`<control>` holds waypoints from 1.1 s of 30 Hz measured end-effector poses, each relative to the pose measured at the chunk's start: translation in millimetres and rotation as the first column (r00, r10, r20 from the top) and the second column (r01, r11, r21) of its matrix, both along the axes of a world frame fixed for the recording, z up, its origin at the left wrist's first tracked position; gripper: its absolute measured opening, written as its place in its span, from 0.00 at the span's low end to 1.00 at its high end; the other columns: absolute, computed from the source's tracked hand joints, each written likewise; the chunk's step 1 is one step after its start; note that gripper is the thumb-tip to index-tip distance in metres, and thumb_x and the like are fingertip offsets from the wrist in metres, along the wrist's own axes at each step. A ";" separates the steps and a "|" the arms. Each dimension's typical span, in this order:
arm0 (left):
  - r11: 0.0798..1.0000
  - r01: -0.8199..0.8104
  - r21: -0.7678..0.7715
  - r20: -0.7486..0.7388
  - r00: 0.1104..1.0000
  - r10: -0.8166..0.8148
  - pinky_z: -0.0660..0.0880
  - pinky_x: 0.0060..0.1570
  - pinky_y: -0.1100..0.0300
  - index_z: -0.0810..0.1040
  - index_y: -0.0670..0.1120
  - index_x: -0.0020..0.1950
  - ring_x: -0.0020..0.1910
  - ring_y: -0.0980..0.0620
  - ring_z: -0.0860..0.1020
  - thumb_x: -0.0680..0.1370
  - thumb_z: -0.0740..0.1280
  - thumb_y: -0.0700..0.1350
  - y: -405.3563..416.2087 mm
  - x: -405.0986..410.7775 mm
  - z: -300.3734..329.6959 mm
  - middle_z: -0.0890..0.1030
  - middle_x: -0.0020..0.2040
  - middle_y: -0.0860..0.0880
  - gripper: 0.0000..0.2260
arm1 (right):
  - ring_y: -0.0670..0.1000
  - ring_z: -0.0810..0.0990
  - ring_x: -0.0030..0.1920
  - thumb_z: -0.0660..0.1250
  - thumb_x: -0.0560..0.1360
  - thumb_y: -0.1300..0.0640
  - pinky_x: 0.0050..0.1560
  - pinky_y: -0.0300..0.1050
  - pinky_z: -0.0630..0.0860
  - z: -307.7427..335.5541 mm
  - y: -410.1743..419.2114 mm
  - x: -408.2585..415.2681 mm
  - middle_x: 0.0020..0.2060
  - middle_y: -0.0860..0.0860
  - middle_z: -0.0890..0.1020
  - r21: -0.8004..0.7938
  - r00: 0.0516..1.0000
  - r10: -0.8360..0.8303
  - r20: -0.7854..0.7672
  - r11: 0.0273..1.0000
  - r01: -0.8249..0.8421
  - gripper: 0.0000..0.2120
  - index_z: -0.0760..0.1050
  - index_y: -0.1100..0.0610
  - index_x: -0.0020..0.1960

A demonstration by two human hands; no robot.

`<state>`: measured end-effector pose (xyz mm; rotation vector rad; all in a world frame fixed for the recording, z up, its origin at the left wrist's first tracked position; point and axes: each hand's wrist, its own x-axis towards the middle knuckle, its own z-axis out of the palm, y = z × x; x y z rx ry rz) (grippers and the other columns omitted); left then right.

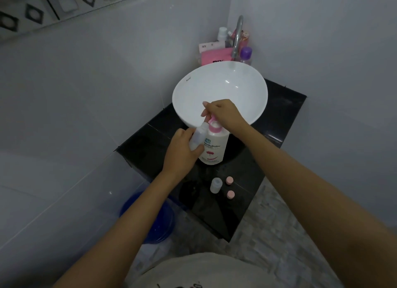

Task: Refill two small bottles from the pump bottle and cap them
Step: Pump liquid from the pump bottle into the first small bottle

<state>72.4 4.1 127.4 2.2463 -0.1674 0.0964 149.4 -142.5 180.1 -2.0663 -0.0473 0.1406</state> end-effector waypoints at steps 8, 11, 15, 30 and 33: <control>0.997 0.024 0.075 0.031 0.999 -0.027 0.69 0.41 0.64 0.70 0.50 0.66 0.48 0.51 0.73 0.76 0.64 0.53 0.3 -0.7 9.4 0.72 0.52 0.47 0.19 | 0.47 0.78 0.35 0.62 0.78 0.53 0.47 0.41 0.74 -8.0 0.4 4.4 0.31 0.52 0.82 0.069 1.000 0.003 0.029 0.998 -0.005 0.17 0.82 0.61 0.38; 0.997 0.047 0.058 0.017 0.999 -0.048 0.68 0.42 0.66 0.69 0.51 0.68 0.50 0.52 0.72 0.77 0.63 0.54 2.1 0.2 12.5 0.71 0.53 0.47 0.20 | 0.46 0.79 0.35 0.63 0.78 0.53 0.44 0.37 0.73 -3.3 1.0 6.0 0.32 0.52 0.82 0.063 0.999 0.036 0.028 0.997 -0.038 0.16 0.83 0.62 0.41; 0.997 0.082 -0.008 -0.022 0.996 -0.082 0.72 0.47 0.63 0.69 0.52 0.69 0.52 0.52 0.73 0.77 0.63 0.55 4.4 1.7 15.6 0.71 0.54 0.47 0.20 | 0.43 0.79 0.34 0.62 0.79 0.51 0.44 0.34 0.72 -5.2 3.1 5.1 0.29 0.48 0.82 0.078 1.000 0.017 0.026 0.997 -0.019 0.20 0.83 0.61 0.37; 0.982 0.074 -0.172 0.051 0.996 -0.066 0.67 0.43 0.79 0.70 0.47 0.70 0.46 0.69 0.70 0.76 0.68 0.48 5.5 0.6 9.8 0.71 0.49 0.50 0.23 | 0.55 0.83 0.39 0.57 0.80 0.53 0.48 0.50 0.78 -20.4 6.5 5.3 0.32 0.56 0.84 0.211 0.998 -0.055 0.017 0.976 0.050 0.21 0.81 0.61 0.36; 0.982 0.079 -0.169 0.039 0.997 -0.073 0.67 0.43 0.80 0.71 0.47 0.69 0.46 0.66 0.71 0.76 0.67 0.48 4.8 1.4 8.0 0.71 0.49 0.49 0.22 | 0.56 0.83 0.40 0.57 0.81 0.53 0.45 0.49 0.79 -25.7 6.8 6.3 0.34 0.57 0.84 0.199 0.998 -0.058 -0.014 0.978 0.060 0.22 0.81 0.62 0.37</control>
